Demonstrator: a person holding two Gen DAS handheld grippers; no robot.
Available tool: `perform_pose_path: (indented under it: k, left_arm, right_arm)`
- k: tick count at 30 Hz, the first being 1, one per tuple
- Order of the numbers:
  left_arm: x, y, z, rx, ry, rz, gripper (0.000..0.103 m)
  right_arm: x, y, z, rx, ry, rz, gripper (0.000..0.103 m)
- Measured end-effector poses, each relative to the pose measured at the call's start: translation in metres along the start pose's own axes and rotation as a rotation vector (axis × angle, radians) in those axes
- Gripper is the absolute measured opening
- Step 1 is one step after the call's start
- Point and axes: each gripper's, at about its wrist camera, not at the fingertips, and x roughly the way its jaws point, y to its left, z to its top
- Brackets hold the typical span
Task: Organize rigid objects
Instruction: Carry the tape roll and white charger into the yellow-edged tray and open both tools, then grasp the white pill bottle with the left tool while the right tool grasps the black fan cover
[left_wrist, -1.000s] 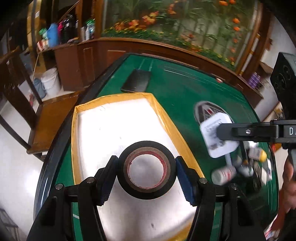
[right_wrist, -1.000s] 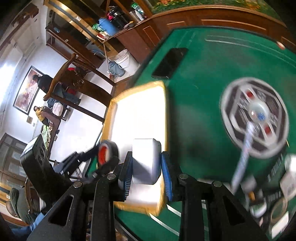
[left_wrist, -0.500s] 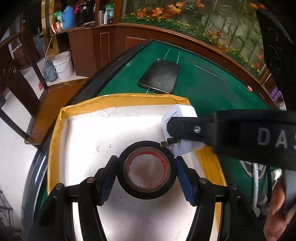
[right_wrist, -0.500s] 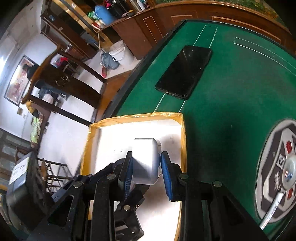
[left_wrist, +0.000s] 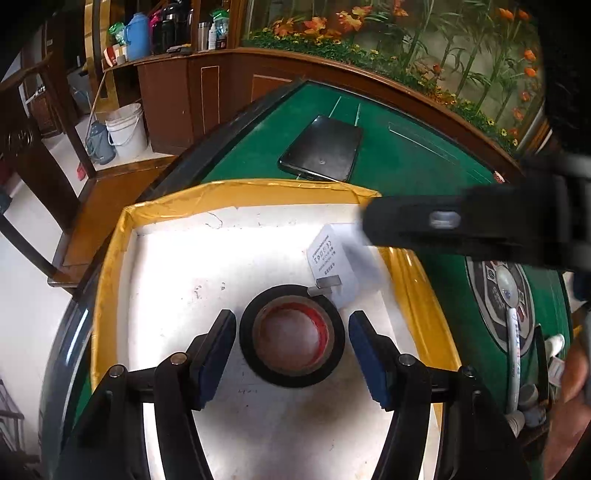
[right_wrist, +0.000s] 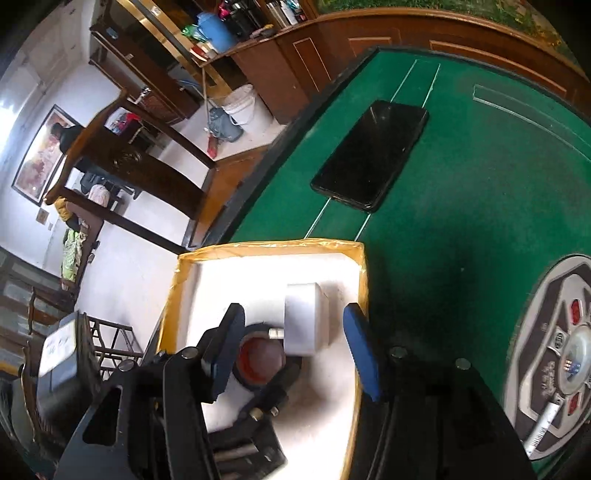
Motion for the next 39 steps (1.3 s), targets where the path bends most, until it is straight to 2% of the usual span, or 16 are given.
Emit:
perform_pose_path:
  k: [3,5,7,9,13,19,21,27,29,32,36,39]
  left_arm:
    - [-0.014,-0.004,-0.004,0.018,0.004,-0.022,0.068]
    - [-0.027,-0.009,-0.009,0.033,-0.012,-0.035,0.068]
    - [-0.044,-0.014,-0.015,0.056,-0.045,-0.048,0.068]
    - [-0.059,-0.021,-0.022,0.085,-0.067,-0.059,0.07]
    - [-0.082,-0.038,-0.038,0.142,-0.087,-0.1,0.072]
    - [-0.103,-0.067,-0.071,0.262,-0.078,-0.146,0.072]
    - [-0.106,-0.07,-0.078,0.277,-0.063,-0.166,0.072]
    - [-0.113,-0.087,-0.099,0.334,-0.018,-0.249,0.072]
    - [-0.116,-0.098,-0.108,0.376,-0.008,-0.272,0.072]
    - [-0.115,-0.119,-0.121,0.428,0.029,-0.307,0.072]
    - [-0.11,-0.145,-0.132,0.472,0.065,-0.333,0.072]
    - [-0.1,-0.167,-0.137,0.542,0.09,-0.271,0.072]
  right_arm:
    - [-0.03,-0.012,-0.015,0.0,-0.03,0.04,0.055]
    - [-0.044,-0.021,-0.028,0.003,-0.038,0.03,0.055]
    - [-0.056,-0.039,-0.044,0.005,-0.025,-0.004,0.055]
    - [-0.063,-0.058,-0.063,0.002,-0.002,-0.082,0.055]
    - [-0.067,-0.076,-0.093,0.004,0.056,-0.106,0.055]
    - [-0.061,-0.066,-0.149,-0.073,0.156,-0.094,0.055]
    - [-0.062,-0.06,-0.168,-0.107,0.182,-0.104,0.055]
    - [-0.082,-0.047,-0.218,-0.185,0.236,-0.051,0.055]
    - [-0.098,-0.052,-0.23,-0.165,0.213,-0.014,0.055]
    - [-0.13,-0.071,-0.246,-0.055,0.128,0.024,0.055]
    - [-0.154,-0.096,-0.269,0.081,0.042,0.0,0.055]
    - [-0.159,-0.107,-0.277,0.155,0.01,-0.006,0.055]
